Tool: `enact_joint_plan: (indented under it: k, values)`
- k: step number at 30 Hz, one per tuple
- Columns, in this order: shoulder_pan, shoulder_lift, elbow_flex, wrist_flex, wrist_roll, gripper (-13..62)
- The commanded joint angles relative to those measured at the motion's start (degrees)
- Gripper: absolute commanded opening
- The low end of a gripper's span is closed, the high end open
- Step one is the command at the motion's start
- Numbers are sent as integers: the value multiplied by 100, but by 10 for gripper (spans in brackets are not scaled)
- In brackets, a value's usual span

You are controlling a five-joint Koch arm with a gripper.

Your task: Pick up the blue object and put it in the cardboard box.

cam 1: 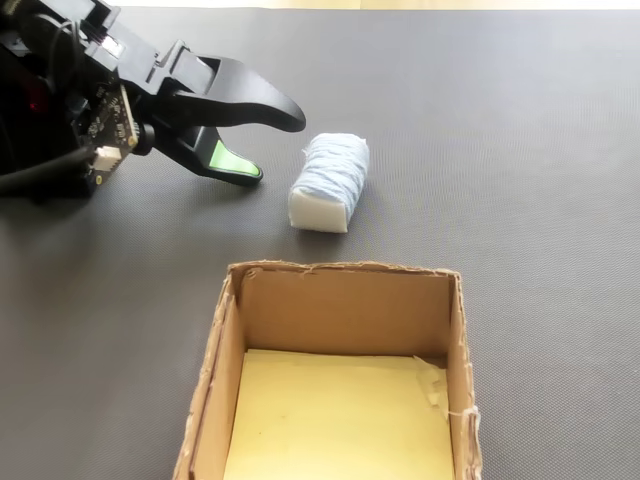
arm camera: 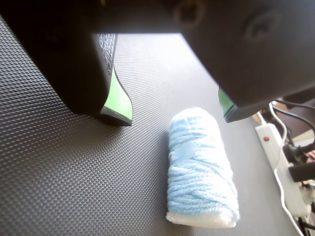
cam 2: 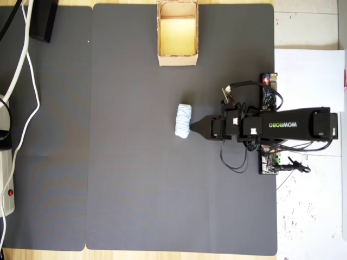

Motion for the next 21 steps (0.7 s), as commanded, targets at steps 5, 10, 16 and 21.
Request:
enact_joint_plan:
  k: [5,10,16,21]
  values:
    - [70,545,264,-316,272,353]
    - [272,545,141,-466,255,353]
    - [492,527,-246,-299,158,345]
    - [519,501,-642,299,97,345]
